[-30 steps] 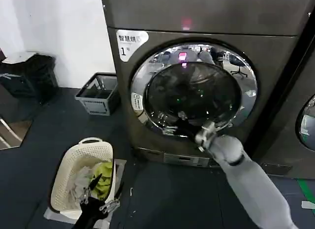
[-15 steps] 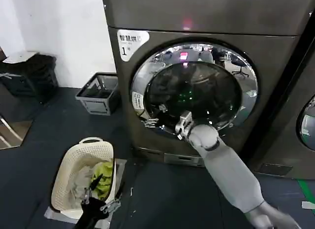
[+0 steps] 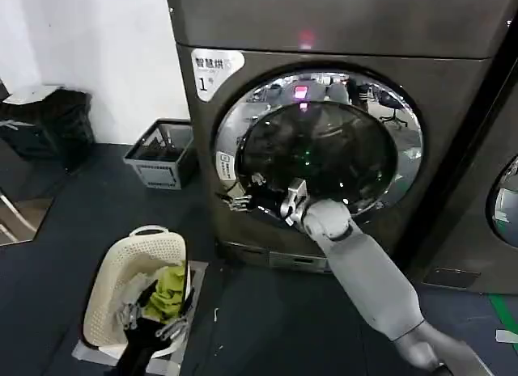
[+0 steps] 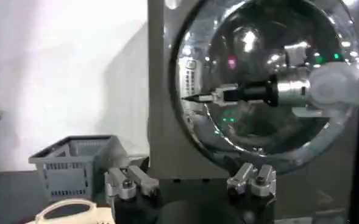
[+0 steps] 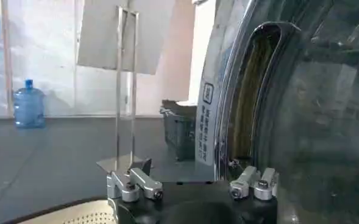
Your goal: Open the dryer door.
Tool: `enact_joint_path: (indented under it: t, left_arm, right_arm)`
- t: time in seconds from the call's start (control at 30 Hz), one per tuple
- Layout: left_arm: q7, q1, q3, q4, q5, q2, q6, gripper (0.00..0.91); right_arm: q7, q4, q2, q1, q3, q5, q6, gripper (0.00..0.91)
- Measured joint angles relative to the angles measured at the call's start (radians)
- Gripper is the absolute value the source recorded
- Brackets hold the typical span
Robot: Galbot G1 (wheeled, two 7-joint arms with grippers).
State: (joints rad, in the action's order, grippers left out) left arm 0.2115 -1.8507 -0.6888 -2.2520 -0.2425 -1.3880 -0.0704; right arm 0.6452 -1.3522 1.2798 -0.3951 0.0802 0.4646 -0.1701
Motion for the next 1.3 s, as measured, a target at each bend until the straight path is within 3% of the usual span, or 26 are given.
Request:
enact_joint_path:
  t: [0.3,0.63,0.87,1.1,1.3]
  left_arm:
    - [0.099,0.108,-0.092,0.085,-0.149,0.067,0.061,0.907]
    - [0.198,0.261,-0.154,0.24,-0.309,0.22,0.07,0.907]
    - [0.222,0.367,-0.086,0.344,-0.442,0.341,0.074,0.907]
    - [0.27,0.524,0.058,0.438,-0.513,0.469,0.047,0.907]
    - [0.31,0.671,0.211,0.506,-0.553,0.559,0.037,0.907]
  right_arm:
    - [0.167,-0.082,-0.052,-0.046,-0.011,0.001,-0.002,0.907]
    - [0.318,-0.278,-0.148,-0.191,-0.101,0.0,-0.034,0.907]
    - [0.436,-0.412,-0.22,-0.374,-0.23,-0.006,-0.024,0.907]
    - [0.533,-0.544,-0.267,-0.568,-0.381,-0.039,0.035,0.907]
    - [0.565,-0.61,-0.247,-0.75,-0.623,-0.027,0.09,0.907]
